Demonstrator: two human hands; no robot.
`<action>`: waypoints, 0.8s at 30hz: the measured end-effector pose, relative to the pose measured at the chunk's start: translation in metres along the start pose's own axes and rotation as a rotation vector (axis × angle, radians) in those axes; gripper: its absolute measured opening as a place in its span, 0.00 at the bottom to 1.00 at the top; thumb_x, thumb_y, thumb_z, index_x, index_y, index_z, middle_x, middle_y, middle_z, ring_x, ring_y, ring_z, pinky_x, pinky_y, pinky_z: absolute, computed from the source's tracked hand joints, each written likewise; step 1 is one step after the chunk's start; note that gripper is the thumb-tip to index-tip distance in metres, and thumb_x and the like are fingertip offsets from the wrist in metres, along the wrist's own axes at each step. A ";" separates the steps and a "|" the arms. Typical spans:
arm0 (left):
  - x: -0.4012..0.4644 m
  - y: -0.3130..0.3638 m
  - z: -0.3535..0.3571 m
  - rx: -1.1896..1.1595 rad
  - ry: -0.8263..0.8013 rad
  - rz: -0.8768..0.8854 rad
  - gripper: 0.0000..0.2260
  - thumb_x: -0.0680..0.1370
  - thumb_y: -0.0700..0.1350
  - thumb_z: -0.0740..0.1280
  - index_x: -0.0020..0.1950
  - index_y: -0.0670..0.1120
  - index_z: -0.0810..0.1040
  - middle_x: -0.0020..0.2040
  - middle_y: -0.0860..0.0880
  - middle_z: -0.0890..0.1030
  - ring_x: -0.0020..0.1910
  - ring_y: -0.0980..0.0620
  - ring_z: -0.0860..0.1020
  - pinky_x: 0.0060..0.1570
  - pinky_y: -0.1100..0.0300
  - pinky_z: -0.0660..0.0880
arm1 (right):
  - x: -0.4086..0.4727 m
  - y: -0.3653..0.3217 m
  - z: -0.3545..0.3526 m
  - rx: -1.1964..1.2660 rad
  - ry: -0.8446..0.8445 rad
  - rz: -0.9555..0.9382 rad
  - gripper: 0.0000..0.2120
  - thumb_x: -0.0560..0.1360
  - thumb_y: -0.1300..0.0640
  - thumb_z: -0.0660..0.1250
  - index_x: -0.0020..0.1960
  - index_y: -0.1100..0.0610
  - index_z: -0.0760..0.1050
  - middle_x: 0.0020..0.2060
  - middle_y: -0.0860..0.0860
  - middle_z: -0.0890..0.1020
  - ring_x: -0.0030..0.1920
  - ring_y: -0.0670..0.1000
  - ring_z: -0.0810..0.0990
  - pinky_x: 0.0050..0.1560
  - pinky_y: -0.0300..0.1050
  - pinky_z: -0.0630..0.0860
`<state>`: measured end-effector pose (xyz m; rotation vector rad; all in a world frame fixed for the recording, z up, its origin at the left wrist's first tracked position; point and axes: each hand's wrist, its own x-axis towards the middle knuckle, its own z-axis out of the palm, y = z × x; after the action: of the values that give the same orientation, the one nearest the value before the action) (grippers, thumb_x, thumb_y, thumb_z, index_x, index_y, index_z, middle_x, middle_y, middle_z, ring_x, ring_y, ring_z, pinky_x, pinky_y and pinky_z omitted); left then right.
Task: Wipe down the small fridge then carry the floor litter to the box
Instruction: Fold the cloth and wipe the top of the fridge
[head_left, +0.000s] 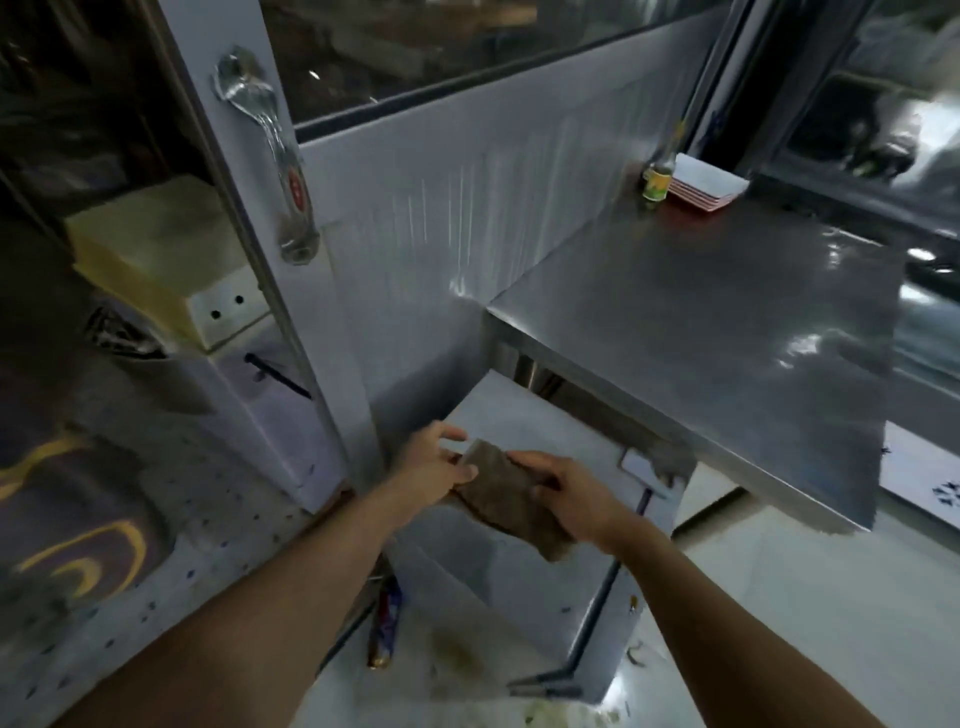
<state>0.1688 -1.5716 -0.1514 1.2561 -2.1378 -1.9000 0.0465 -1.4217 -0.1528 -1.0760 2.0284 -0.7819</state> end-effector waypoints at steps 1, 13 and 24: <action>0.009 -0.007 -0.002 0.014 -0.014 -0.004 0.15 0.74 0.37 0.69 0.57 0.48 0.72 0.55 0.42 0.80 0.53 0.45 0.79 0.55 0.51 0.76 | 0.004 0.002 0.008 0.013 0.023 0.042 0.23 0.76 0.68 0.56 0.66 0.49 0.72 0.54 0.40 0.74 0.52 0.36 0.71 0.51 0.22 0.66; 0.117 -0.061 -0.011 0.303 -0.053 0.103 0.19 0.76 0.40 0.67 0.66 0.47 0.69 0.67 0.48 0.71 0.65 0.47 0.70 0.56 0.54 0.72 | 0.110 0.053 0.013 0.205 0.378 0.216 0.22 0.76 0.68 0.57 0.66 0.52 0.72 0.55 0.44 0.75 0.60 0.51 0.72 0.64 0.47 0.70; 0.149 -0.090 -0.013 0.496 0.021 -0.016 0.27 0.76 0.38 0.61 0.74 0.49 0.59 0.71 0.47 0.67 0.66 0.44 0.69 0.62 0.51 0.70 | 0.160 0.108 0.061 -0.616 0.231 0.065 0.31 0.79 0.53 0.52 0.77 0.47 0.41 0.76 0.50 0.37 0.76 0.52 0.37 0.73 0.48 0.39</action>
<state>0.1233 -1.6602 -0.2950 1.3440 -2.6951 -1.3909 -0.0177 -1.5199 -0.3184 -1.2797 2.5772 -0.2462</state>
